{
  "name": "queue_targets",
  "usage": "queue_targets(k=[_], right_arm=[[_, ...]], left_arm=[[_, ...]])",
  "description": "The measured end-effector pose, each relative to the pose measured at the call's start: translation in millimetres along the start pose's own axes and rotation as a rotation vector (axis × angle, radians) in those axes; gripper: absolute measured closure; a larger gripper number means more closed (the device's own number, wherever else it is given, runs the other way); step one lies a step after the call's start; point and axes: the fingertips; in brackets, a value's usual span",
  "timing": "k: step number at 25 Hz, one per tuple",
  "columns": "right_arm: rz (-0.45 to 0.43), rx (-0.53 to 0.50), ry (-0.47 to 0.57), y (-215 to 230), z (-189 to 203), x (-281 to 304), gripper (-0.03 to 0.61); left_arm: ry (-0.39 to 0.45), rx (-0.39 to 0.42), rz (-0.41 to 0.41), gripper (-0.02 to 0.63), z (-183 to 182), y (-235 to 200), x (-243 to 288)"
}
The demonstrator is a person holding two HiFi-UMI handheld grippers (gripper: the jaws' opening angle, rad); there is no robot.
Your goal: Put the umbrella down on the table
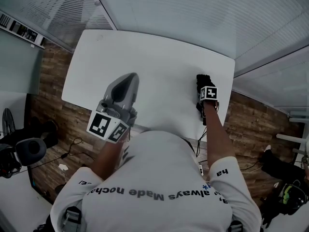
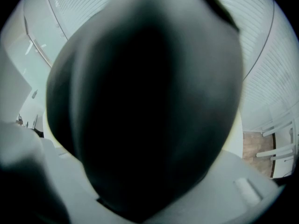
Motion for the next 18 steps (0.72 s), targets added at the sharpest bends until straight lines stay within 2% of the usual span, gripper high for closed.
queue_targets(k=[9,18], right_arm=[[-0.018,0.006,-0.025,4,5,0,0.313],[-0.048,0.032,0.007,4,5,-8,0.299]], left_arm=[[-0.006,-0.002,0.008,0.609,1,11,4],[0.0,-0.002,0.031,0.609,-1,17,9]])
Point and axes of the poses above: the fingertips, and each gripper's own axes: x forward along the fingers, y to its right, z out of its underside, and after that the axes turned 12 degrees about z, right-handed
